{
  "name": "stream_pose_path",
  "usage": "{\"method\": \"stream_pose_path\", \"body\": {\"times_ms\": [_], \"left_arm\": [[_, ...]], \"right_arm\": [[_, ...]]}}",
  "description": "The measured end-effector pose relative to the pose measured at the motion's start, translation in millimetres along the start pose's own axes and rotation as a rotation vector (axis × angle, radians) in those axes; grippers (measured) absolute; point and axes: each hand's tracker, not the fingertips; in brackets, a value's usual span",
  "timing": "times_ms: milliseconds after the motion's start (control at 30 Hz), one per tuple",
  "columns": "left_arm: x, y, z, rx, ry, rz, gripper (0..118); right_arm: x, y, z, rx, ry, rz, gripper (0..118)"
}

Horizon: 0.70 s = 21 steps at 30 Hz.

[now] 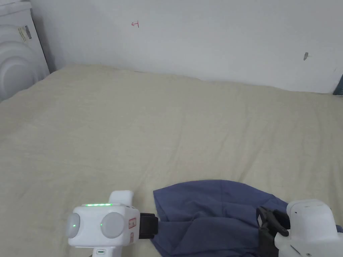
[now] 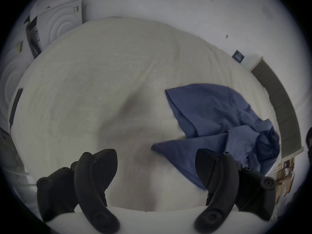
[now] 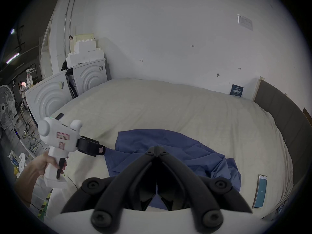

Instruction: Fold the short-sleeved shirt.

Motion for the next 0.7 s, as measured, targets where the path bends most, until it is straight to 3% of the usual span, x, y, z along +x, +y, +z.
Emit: {"method": "stream_pose_path", "body": {"times_ms": [233, 300, 500, 700], "left_arm": [[30.4, -3.4, -31.3, -0.042, 0.014, -0.125, 98], [38.9, -9.2, -24.2, -0.005, 0.101, -0.183, 86], [48.3, -13.9, -17.1, 0.033, 0.043, -0.212, 6], [39.4, -15.6, 7.0, 0.048, -0.037, -0.153, 6]], "right_arm": [[9.2, -1.8, -16.5, -0.051, -0.034, -0.001, 2], [12.1, -3.0, -15.7, -0.048, -0.035, -0.011, 2], [16.3, -4.7, -18.1, -0.048, -0.037, -0.050, 2], [16.7, -7.8, -14.1, -0.057, -0.041, -0.030, 2]]}}
